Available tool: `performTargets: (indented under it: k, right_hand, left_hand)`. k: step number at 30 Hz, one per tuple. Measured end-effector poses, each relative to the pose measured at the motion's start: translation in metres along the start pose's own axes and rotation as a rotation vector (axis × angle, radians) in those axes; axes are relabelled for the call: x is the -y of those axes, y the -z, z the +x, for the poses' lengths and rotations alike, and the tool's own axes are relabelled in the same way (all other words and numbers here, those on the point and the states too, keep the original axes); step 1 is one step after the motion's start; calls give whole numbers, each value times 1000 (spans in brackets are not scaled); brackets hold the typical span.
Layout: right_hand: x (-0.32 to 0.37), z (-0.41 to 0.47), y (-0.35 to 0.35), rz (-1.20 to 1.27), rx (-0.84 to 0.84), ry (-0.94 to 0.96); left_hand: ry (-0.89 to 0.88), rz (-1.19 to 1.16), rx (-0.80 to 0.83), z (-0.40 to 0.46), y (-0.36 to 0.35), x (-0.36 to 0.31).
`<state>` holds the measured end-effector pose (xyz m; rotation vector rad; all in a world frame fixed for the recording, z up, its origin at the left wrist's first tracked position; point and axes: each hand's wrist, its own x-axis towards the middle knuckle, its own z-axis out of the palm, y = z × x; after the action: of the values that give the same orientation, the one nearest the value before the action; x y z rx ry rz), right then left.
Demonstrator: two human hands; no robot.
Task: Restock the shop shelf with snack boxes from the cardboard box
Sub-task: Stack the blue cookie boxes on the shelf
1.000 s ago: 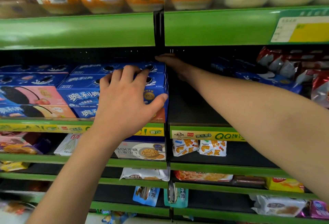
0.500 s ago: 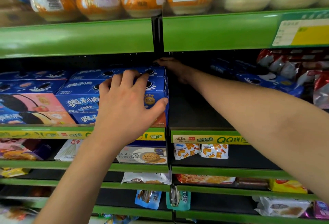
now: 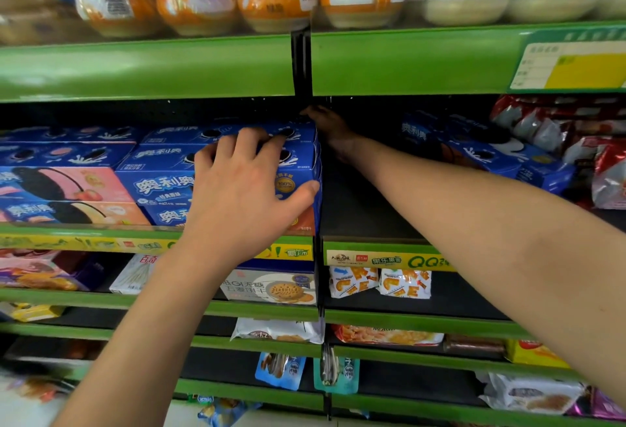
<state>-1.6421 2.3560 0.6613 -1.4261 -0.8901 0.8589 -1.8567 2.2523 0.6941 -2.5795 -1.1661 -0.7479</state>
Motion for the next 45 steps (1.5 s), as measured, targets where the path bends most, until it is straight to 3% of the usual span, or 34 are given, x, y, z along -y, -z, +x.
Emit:
performTargets:
  k: [4,11,17,21,24,27,30,33,37,40,42,45]
  right_hand:
    - [-5,-21,12,-100,-81,16]
    - [-8,-59,48,-484,35,-61]
    - [19,-145,104,-885,182,208]
    - [23,-179,151,-1344,-37,452]
    - [24,-177,184,-1597,-214,234]
    - [15,-177,201,-1580,-133,-1]
    - [7,-183,207,-1560,-105,83]
    - [3,-197,215,-1481,-7,257]
    - [6,-212,241,-1290,268,411]
    - [12,-213,260,-1127,433,437]
    - [13,-213,269,-1011,421,426]
    - [12,-210,274,-904,280,314]
  left_hand:
    - [11,-9,24,0,1,-1]
    - [4,-15,90,-2,8,-1]
    - [-8,-27,152,2,24,-8]
    - [-141,-46,-62,-9,27,-44]
    - [-243,-150,-74,-17,21,-92]
    - [-265,-260,102,-15,5,-137]
    - [-140,-430,246,-6,-9,-166]
    - [-33,-513,284,-2,-19,-179]
    - [2,-292,204,-3,-23,-171]
    - [-3,-147,344,1,-22,-156]
    - [-15,-140,486,4,-20,-147]
    - [-34,-225,545,8,-15,-140]
